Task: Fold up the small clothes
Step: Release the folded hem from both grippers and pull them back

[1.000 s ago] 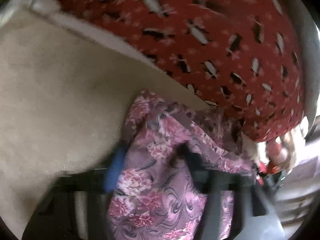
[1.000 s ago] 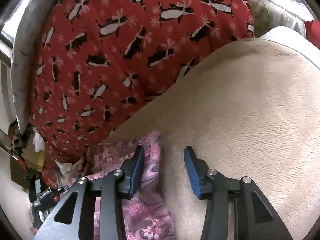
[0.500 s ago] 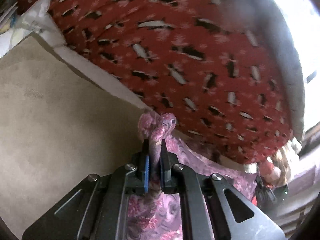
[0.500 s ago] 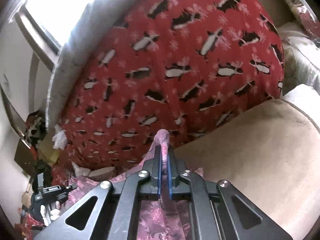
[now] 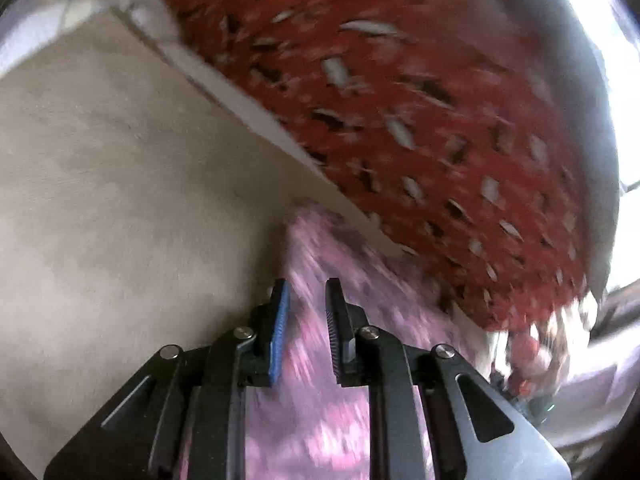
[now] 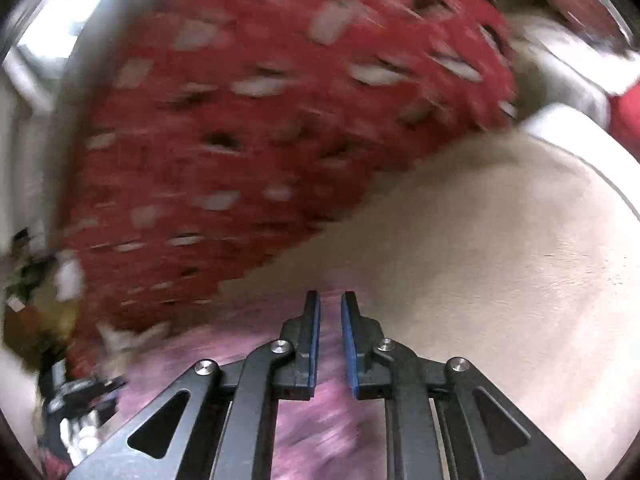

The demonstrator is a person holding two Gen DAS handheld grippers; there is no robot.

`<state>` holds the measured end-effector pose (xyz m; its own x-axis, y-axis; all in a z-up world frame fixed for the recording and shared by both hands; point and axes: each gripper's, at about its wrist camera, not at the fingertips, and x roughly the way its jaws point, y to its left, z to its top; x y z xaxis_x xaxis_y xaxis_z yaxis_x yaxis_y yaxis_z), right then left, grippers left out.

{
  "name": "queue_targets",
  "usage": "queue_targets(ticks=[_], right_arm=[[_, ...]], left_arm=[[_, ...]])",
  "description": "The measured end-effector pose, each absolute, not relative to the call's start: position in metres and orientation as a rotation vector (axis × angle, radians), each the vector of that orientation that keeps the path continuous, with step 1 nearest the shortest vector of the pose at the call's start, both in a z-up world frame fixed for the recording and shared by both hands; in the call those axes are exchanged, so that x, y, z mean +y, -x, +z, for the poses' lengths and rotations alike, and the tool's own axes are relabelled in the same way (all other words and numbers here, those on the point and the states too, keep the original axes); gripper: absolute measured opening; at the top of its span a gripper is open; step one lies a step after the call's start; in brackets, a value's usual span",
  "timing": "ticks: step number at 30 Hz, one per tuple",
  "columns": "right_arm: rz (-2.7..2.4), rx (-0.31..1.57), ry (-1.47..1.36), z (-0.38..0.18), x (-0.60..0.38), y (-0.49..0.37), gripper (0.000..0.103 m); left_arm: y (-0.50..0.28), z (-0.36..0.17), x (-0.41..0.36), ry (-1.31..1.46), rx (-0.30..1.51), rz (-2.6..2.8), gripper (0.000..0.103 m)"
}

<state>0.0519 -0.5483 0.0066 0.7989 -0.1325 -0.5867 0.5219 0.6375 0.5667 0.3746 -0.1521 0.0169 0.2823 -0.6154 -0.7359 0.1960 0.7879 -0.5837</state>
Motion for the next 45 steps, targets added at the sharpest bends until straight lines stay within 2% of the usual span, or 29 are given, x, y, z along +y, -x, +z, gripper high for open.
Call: queue_targets(ticks=[2,4,5,7,11,13,15,16,20,21,22,23,27,29,31,33,37,39,40,44,45], right_arm=[[-0.312,0.551,-0.763,0.01,-0.521,-0.059,0.014],[-0.256,0.621,-0.721,-0.001,-0.493,-0.076,0.014],[-0.255,0.682,-0.705,-0.013,-0.482,-0.086,0.014],[-0.268,0.828,-0.672,-0.041,-0.463,-0.104,0.013],[-0.306,0.786,-0.734,-0.019,-0.46,-0.087,0.014],[-0.342,0.763,-0.704,-0.004,-0.456,-0.064,0.024],[-0.448,0.762,-0.646,0.0,-0.45,-0.039,0.052],[-0.523,0.77,-0.613,-0.001,-0.448,-0.024,0.055],[-0.584,0.837,-0.706,-0.029,-0.455,0.006,0.055],[-0.545,0.83,-0.75,-0.035,-0.455,0.01,0.048],[-0.512,0.804,-0.75,-0.032,-0.453,0.012,0.037],[-0.482,0.784,-0.741,-0.026,-0.452,0.017,0.014],[-0.475,0.691,-0.693,-0.009,-0.451,0.027,0.012],[-0.493,0.796,-0.699,-0.033,-0.455,0.023,0.011],[-0.493,0.801,-0.724,-0.037,-0.456,0.027,0.012],[-0.572,0.792,-0.724,-0.021,-0.455,0.028,0.026],[-0.551,0.67,-0.67,0.014,-0.443,0.012,0.028],[-0.484,0.654,-0.632,0.025,-0.435,-0.008,0.03],[-0.453,0.656,-0.612,0.027,-0.43,-0.021,0.03],[-0.399,0.691,-0.565,0.011,-0.415,-0.078,0.03],[-0.403,0.739,-0.551,-0.002,-0.412,-0.087,0.035]], left_arm=[[-0.342,0.025,-0.152,0.395,1.14,-0.59,0.019],[-0.312,0.018,-0.156,0.397,1.149,-0.595,0.031],[-0.306,0.011,-0.16,0.394,1.165,-0.578,0.033],[-0.295,-0.011,-0.17,0.323,1.203,-0.496,0.032],[-0.275,-0.004,-0.17,0.206,1.134,-0.448,0.033],[-0.264,0.003,-0.161,0.213,1.158,-0.435,0.033],[-0.253,0.004,-0.155,0.223,1.169,-0.449,0.036],[-0.251,0.002,-0.157,0.213,1.174,-0.447,0.04],[-0.248,-0.009,-0.167,0.131,1.189,-0.422,0.04],[-0.247,-0.009,-0.17,0.114,1.183,-0.42,0.04],[-0.247,-0.008,-0.172,0.09,1.174,-0.424,0.04],[-0.247,-0.008,-0.176,0.063,1.168,-0.429,0.04],[-0.253,-0.012,-0.175,0.076,1.185,-0.434,0.042],[-0.253,-0.012,-0.178,0.045,1.178,-0.44,0.042],[-0.25,-0.008,-0.18,-0.003,1.17,-0.438,0.042],[-0.249,-0.004,-0.181,-0.013,1.173,-0.43,0.042],[-0.238,0.023,-0.18,0.019,1.083,-0.483,0.042],[-0.234,0.029,-0.18,0.026,1.031,-0.488,0.047],[-0.235,0.028,-0.181,0.024,1.02,-0.477,0.05],[-0.247,-0.001,-0.189,-0.017,1.109,-0.411,0.05],[-0.25,-0.01,-0.19,-0.027,1.134,-0.396,0.05]])
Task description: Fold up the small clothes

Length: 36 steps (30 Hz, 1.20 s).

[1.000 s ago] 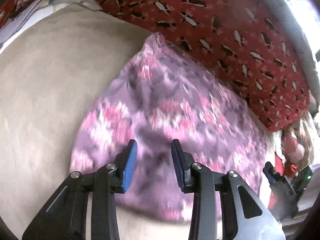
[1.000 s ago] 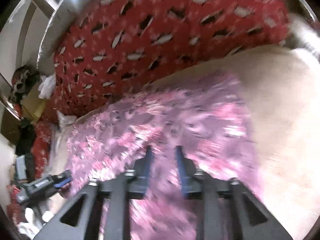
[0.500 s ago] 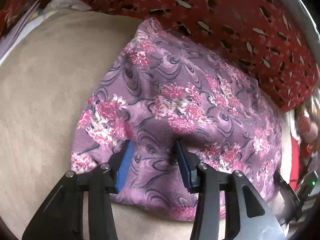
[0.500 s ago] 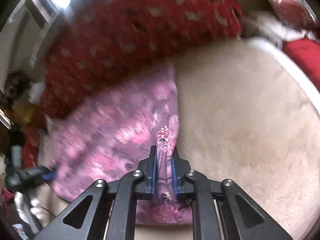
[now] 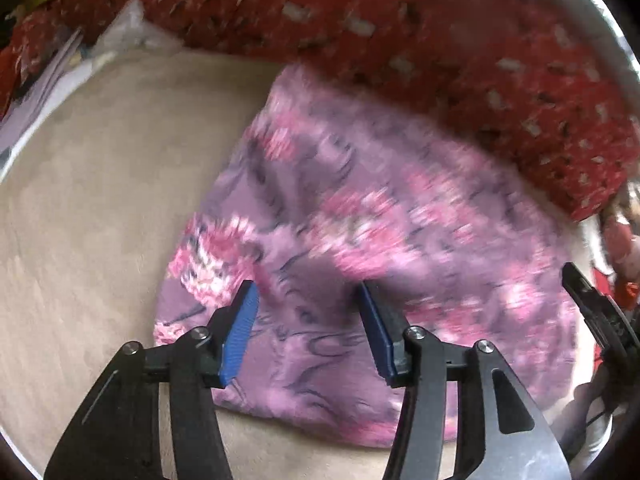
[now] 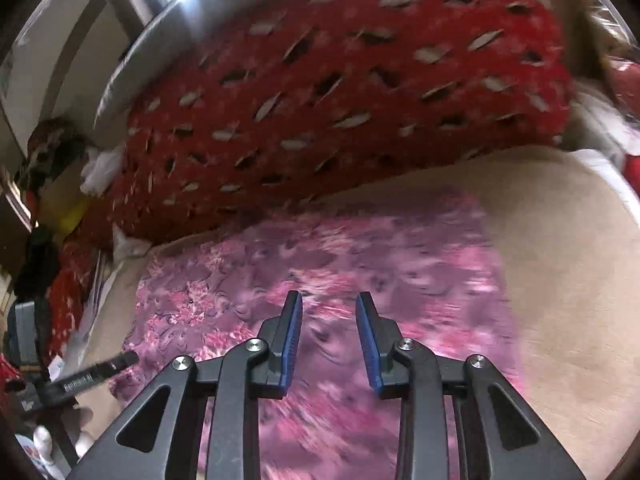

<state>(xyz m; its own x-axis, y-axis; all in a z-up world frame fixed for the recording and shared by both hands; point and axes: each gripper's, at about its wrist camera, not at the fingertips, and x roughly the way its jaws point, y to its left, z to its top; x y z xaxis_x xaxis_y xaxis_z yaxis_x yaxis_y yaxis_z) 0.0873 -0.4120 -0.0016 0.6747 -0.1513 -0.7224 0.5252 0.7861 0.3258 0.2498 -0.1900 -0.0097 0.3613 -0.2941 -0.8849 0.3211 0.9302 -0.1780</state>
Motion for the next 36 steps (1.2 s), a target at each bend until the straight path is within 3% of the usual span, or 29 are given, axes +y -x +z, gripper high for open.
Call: queue_targets(ticks=[2,8,13,17,20,22,29,31,32,36], right_arm=[[-0.422,0.84,-0.505,-0.036,-0.404,-0.102,0.039],[-0.402,0.796,-0.385,-0.035,-0.384,-0.107,0.061],[-0.359,0.87,-0.388,-0.025,-0.391,-0.116,0.062],[-0.47,0.705,-0.559,0.002,-0.436,-0.094,0.062],[-0.58,0.699,-0.617,-0.005,-0.467,-0.083,0.064],[-0.631,0.832,-0.576,-0.03,-0.474,-0.089,0.061],[-0.614,0.752,-0.455,-0.008,-0.438,-0.082,0.062],[-0.571,0.78,-0.426,-0.013,-0.424,-0.084,0.064],[-0.567,0.822,-0.399,-0.02,-0.421,-0.089,0.071],[-0.598,0.853,-0.249,-0.022,-0.401,-0.094,0.073]], left_arm=[[-0.251,-0.015,-0.191,-0.035,1.137,-0.395,0.052],[-0.252,-0.014,-0.193,-0.049,1.134,-0.391,0.053],[-0.252,-0.001,-0.187,0.002,1.115,-0.428,0.053],[-0.248,0.018,-0.178,0.089,1.03,-0.482,0.053],[-0.253,0.007,-0.183,0.071,1.053,-0.46,0.059],[-0.259,-0.009,-0.189,0.049,1.104,-0.429,0.061],[-0.26,-0.011,-0.192,0.052,1.099,-0.403,0.065],[-0.258,-0.011,-0.195,0.041,1.089,-0.393,0.067],[-0.258,-0.011,-0.196,0.035,1.084,-0.388,0.067],[-0.255,-0.011,-0.198,0.019,1.072,-0.377,0.069]])
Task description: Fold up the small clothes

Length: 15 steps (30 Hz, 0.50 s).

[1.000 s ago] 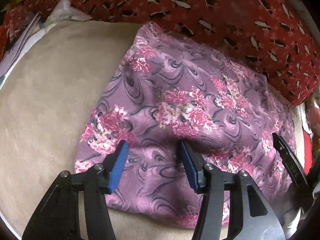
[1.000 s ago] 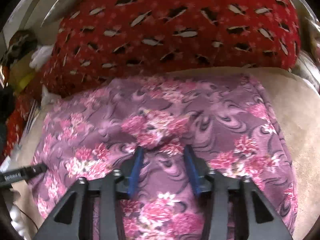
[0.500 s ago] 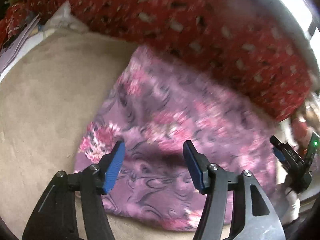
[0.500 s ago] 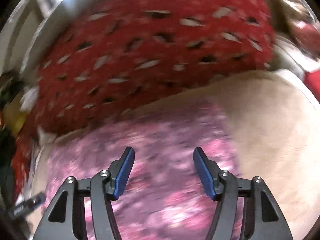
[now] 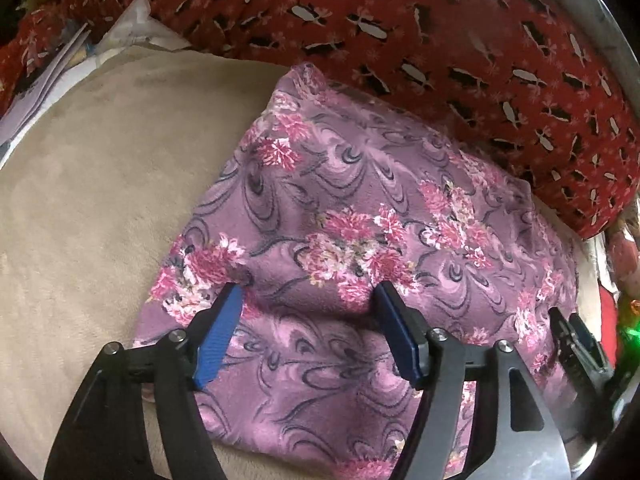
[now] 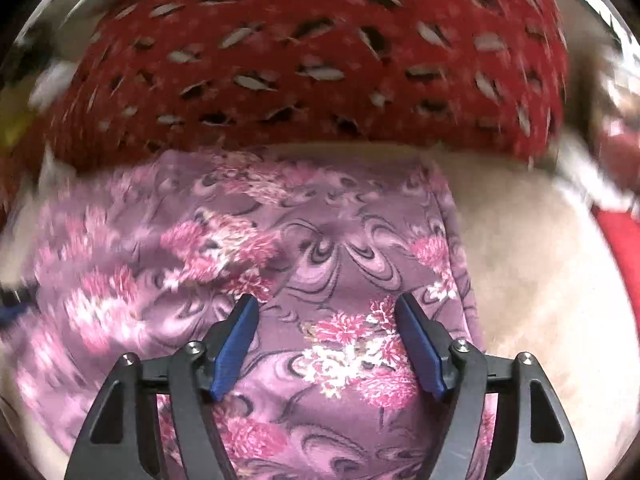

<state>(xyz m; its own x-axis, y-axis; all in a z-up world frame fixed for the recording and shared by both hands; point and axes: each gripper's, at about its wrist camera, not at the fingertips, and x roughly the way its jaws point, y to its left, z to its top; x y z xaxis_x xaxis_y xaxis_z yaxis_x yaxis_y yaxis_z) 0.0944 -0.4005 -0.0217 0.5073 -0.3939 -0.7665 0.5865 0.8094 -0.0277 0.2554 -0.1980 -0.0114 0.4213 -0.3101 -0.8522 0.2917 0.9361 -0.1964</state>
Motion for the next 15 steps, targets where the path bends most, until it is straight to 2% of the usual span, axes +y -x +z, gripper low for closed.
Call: queue_targets(ticks=[4,9,15], right_arm=[[-0.546,0.781,-0.347,-0.01,-0.399,-0.088,0.073],[-0.553,0.844,-0.239,-0.028,-0.386,-0.102,0.077],[-0.551,0.807,-0.334,-0.012,-0.386,-0.081,0.077]], left_arm=[[-0.257,-0.012,-0.197,0.026,1.078,-0.373,0.07],[-0.258,-0.011,-0.197,0.017,1.075,-0.374,0.071],[-0.257,-0.012,-0.198,0.018,1.076,-0.369,0.072]])
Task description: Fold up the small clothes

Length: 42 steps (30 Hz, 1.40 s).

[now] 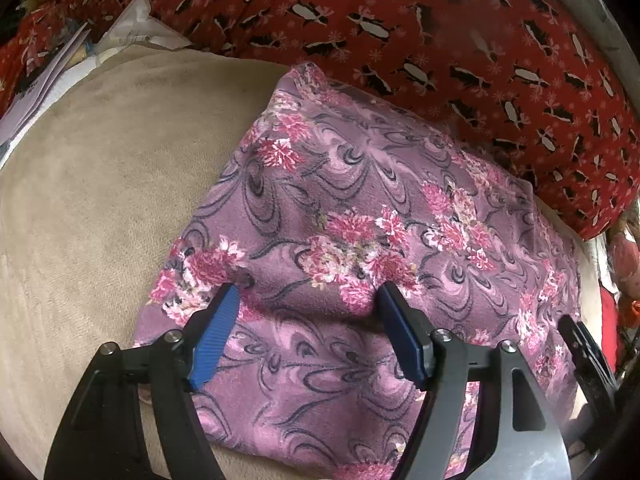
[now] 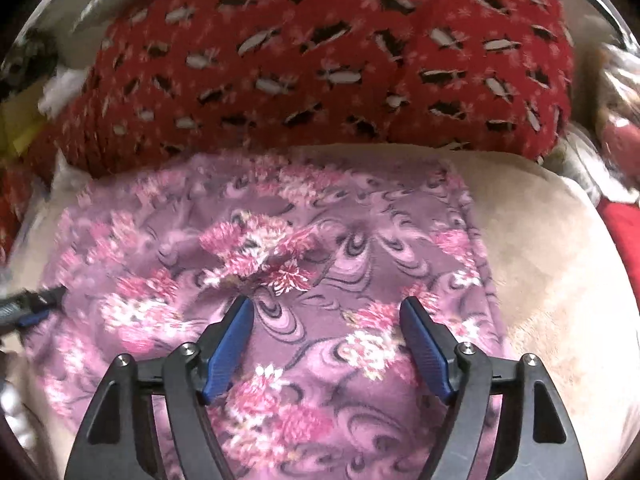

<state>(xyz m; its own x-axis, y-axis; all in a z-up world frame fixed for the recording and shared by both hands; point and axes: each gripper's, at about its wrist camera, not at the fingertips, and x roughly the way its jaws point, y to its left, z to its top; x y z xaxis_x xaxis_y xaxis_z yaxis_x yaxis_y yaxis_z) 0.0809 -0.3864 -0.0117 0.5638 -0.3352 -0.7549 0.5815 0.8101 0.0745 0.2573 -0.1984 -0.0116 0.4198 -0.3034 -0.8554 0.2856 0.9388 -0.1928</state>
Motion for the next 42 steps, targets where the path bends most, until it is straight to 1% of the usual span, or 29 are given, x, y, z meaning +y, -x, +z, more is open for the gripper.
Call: queue_targets(ticks=[3,6,9,12,15,19,24,25,26,27,28,29,30,32,33,35,36,38,40,42], right_arm=[[-0.553,0.861,-0.307,-0.025,-0.39,-0.075,0.078],[-0.54,0.853,-0.279,-0.021,-0.389,-0.07,0.078],[-0.54,0.799,-0.347,-0.007,-0.401,-0.069,0.078],[-0.561,0.758,-0.422,0.005,-0.43,-0.074,0.078],[-0.593,0.729,-0.525,0.007,-0.47,-0.073,0.078],[-0.66,0.721,-0.632,-0.003,-0.512,-0.066,0.078],[-0.675,0.723,-0.789,-0.024,-0.548,-0.063,0.08],[-0.671,0.73,-0.789,-0.026,-0.55,-0.067,0.08],[-0.662,0.734,-0.776,-0.026,-0.55,-0.07,0.079],[-0.643,0.736,-0.758,-0.025,-0.549,-0.074,0.071],[-0.607,0.738,-0.74,-0.023,-0.548,-0.079,0.063],[-0.568,0.749,-0.73,-0.024,-0.549,-0.085,0.039],[-0.541,0.773,-0.718,-0.025,-0.547,-0.091,0.019],[-0.533,0.815,-0.659,-0.024,-0.542,-0.1,0.014],[-0.52,0.811,-0.635,-0.02,-0.54,-0.101,0.009],[-0.508,0.725,-0.624,-0.006,-0.538,-0.093,0.008],[-0.504,0.673,-0.642,0.0,-0.539,-0.086,0.005],[-0.528,0.595,-0.699,0.003,-0.548,-0.072,0.004],[-0.55,0.651,-0.74,-0.013,-0.559,-0.075,0.004],[-0.549,0.778,-0.762,-0.035,-0.562,-0.083,0.005]], left_arm=[[-0.257,-0.012,-0.199,0.017,1.076,-0.366,0.072],[-0.257,-0.01,-0.196,0.024,1.079,-0.365,0.072],[-0.26,-0.002,-0.187,0.094,1.087,-0.388,0.071],[-0.27,0.016,-0.174,0.162,1.055,-0.424,0.071],[-0.302,0.03,-0.162,0.2,1.045,-0.437,0.071],[-0.36,0.029,-0.178,0.131,1.116,-0.523,0.071],[-0.396,-0.01,-0.203,0.033,1.287,-0.608,0.071],[-0.398,-0.015,-0.204,0.042,1.305,-0.608,0.068],[-0.4,-0.015,-0.205,0.069,1.302,-0.616,0.061],[-0.4,-0.013,-0.206,0.084,1.294,-0.629,0.036],[-0.4,-0.009,-0.209,0.088,1.287,-0.643,0.019],[-0.399,-0.005,-0.212,0.079,1.274,-0.639,0.017],[-0.397,0.001,-0.215,0.06,1.248,-0.627,0.013],[-0.395,0.009,-0.221,0.006,1.207,-0.615,0.011],[-0.395,0.014,-0.223,-0.004,1.19,-0.616,0.01],[-0.392,0.025,-0.223,0.01,1.143,-0.634,0.01],[-0.392,0.028,-0.222,0.024,1.124,-0.641,0.01],[-0.398,0.028,-0.222,0.046,1.092,-0.622,0.009],[-0.406,0.011,-0.228,0.004,1.122,-0.54,0.01],[-0.413,-0.01,-0.234,-0.048,1.183,-0.468,0.01]])
